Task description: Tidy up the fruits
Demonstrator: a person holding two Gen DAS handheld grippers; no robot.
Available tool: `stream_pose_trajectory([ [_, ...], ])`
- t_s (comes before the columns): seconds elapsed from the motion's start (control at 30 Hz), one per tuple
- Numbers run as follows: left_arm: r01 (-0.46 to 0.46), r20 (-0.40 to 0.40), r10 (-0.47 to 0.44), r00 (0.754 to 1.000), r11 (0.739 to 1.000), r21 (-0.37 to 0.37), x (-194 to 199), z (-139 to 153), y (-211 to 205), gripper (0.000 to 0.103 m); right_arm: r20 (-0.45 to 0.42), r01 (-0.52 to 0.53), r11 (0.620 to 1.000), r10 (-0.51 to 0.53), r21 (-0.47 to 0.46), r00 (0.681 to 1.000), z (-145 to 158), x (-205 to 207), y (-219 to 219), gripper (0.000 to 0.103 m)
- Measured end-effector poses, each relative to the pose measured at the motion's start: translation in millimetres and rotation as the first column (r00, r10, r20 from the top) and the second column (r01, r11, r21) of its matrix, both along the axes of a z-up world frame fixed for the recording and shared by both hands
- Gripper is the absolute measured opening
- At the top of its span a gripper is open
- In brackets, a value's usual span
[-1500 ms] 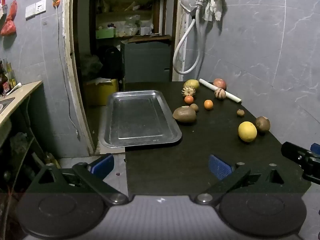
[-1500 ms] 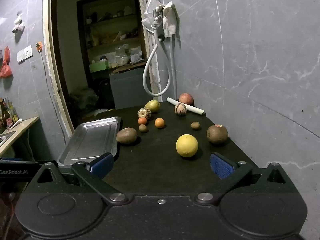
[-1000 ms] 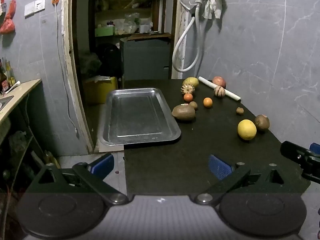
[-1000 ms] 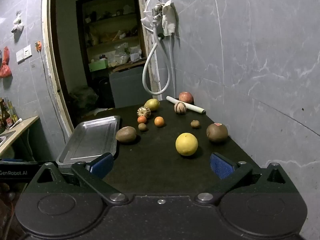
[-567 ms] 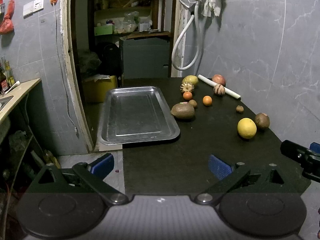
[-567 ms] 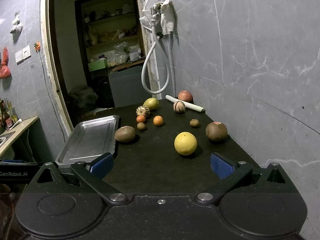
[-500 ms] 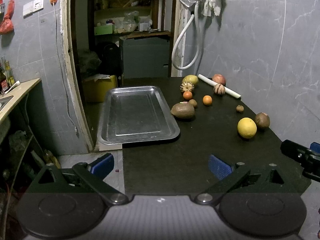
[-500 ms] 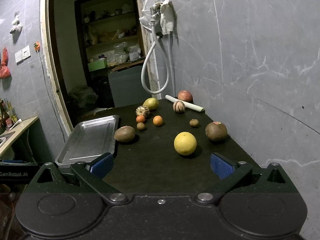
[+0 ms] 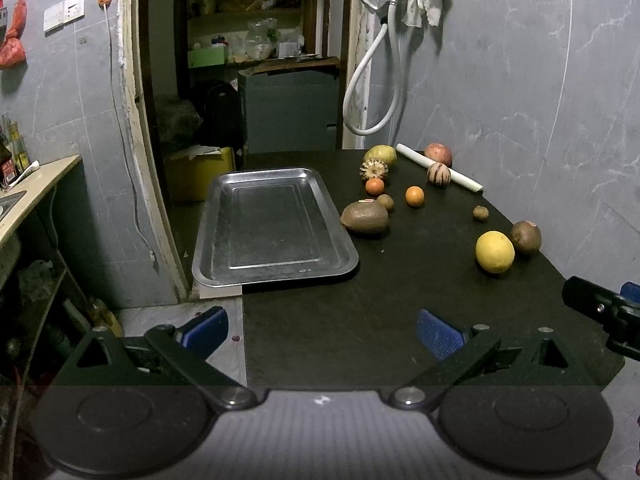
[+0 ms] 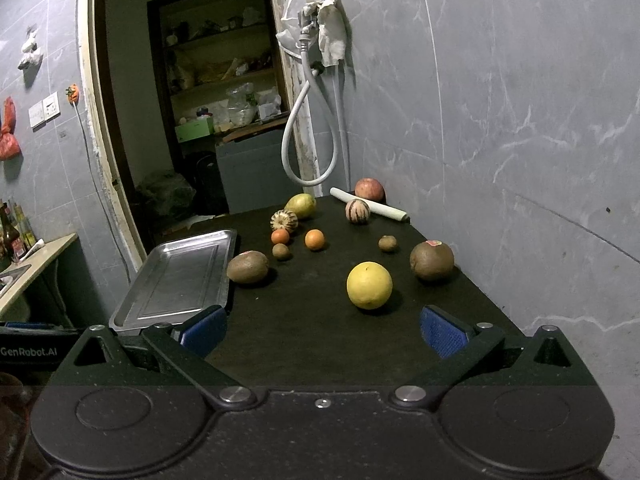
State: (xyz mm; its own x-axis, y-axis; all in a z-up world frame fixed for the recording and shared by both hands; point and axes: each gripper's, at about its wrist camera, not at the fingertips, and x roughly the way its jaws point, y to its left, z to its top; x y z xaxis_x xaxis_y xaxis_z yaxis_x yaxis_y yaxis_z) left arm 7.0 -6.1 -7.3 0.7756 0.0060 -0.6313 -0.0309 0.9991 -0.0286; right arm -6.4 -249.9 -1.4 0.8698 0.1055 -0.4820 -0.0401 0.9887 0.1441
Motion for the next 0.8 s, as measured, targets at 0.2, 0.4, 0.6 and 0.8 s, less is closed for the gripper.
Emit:
stream_pose_trajectory([
  [0.2, -0.001, -0.008, 0.001, 1.000, 1.000, 0.006, 2, 0, -1, 0.102, 0.000, -0.002, 1.000, 0.002, 0.003, 1.000, -7, 2, -1, 0.103],
  [0.4, -0.001, -0.013, 0.001, 1.000, 1.000, 0.015, 4, 1, -1, 0.102, -0.001, -0.002, 1.000, 0.002, 0.008, 1.000, -6, 3, -1, 0.103],
  [0.6, 0.006, -0.018, -0.006, 1.000, 1.000, 0.019, 7, 1, -2, 0.102, -0.001, -0.001, 1.000, 0.001, 0.014, 1.000, -12, 7, 4, 0.103],
  [0.8, 0.019, -0.047, -0.019, 0.999, 1.000, 0.000, 12, -1, -1, 0.102, -0.019, 0.006, 1.000, -0.005, 0.029, 1.000, -12, 8, 4, 0.103],
])
